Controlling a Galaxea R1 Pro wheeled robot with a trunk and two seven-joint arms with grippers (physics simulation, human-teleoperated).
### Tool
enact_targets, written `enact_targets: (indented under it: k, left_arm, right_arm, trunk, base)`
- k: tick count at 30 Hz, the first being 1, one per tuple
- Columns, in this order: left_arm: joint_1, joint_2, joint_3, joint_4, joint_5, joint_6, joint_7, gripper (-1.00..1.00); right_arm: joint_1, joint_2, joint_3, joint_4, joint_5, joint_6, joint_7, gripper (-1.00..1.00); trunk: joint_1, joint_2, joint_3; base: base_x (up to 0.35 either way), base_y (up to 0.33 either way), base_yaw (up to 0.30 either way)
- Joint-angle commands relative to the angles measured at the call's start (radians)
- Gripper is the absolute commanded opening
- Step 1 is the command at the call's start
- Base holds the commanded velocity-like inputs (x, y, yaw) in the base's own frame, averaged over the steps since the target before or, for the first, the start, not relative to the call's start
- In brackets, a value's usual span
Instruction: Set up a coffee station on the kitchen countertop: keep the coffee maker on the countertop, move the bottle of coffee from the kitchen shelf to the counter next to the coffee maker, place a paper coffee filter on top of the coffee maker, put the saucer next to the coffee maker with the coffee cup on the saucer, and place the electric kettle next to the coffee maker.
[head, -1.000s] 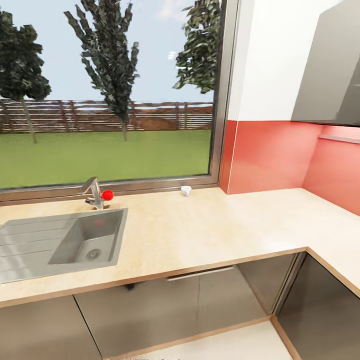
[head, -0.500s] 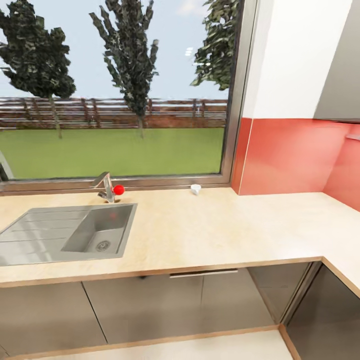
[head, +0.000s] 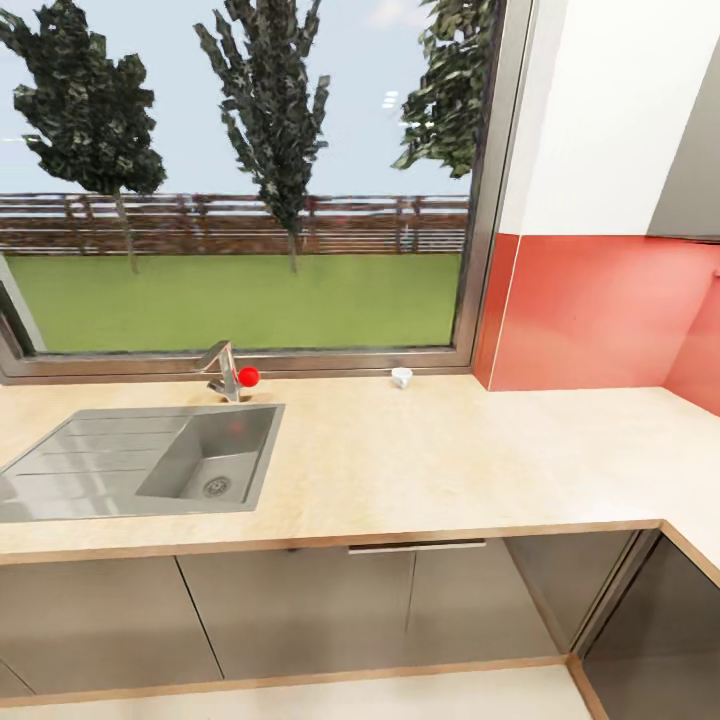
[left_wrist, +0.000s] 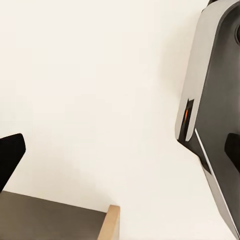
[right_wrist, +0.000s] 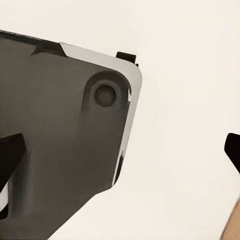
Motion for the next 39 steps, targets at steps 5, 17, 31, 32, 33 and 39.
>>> enact_targets:
  k: [5,17,31,32,33,39]
  left_arm:
    - [0.0,-0.001,0.006,-0.001,-0.007,-0.003,0.002,1.0]
    - [0.0,-0.017,0.004,-0.002,-0.007,-0.004,0.002,1.0]
    - [-0.004,-0.024,0.002,-0.003,-0.007,-0.004,0.002,1.0]
    - [-0.005,-0.024,0.002,-0.003,-0.007,-0.004,0.001,1.0]
    - [-0.005,-0.024,0.002,-0.003,-0.007,-0.004,0.001,1.0]
    - [-0.006,-0.021,-0.001,-0.003,-0.008,-0.004,0.0,1.0]
  right_arm:
    - [0.0,0.002,0.008,-0.001,-0.01,-0.001,0.004,1.0]
    - [0.0,0.039,0.008,-0.007,-0.008,-0.001,-0.001,1.0]
    - [0.0,0.048,0.005,-0.009,-0.014,-0.002,-0.003,1.0]
    - [-0.001,0.048,0.004,-0.01,-0.014,-0.002,-0.003,1.0]
    - [-0.001,0.049,0.003,-0.01,-0.015,-0.003,-0.003,1.0]
    - [-0.002,0.057,0.0,-0.09,-0.017,-0.038,-0.004,1.0]
  trunk:
    - [0.0,-0.001,-0.001]
    - [0.0,-0.001,-0.001]
    - [0.0,-0.001,-0.001]
    - [0.0,-0.001,-0.001]
    - [0.0,-0.001,-0.001]
    - [0.0,-0.001,-0.001]
  base:
    - [0.0,-0.055,0.001]
    - [-0.014,-0.248,0.0]
    - [-0.04,-0.055,-0.016]
    - [0.0,0.0,-0.021]
    - [0.0,0.0,-0.013]
    - [0.0,0.0,-0.004]
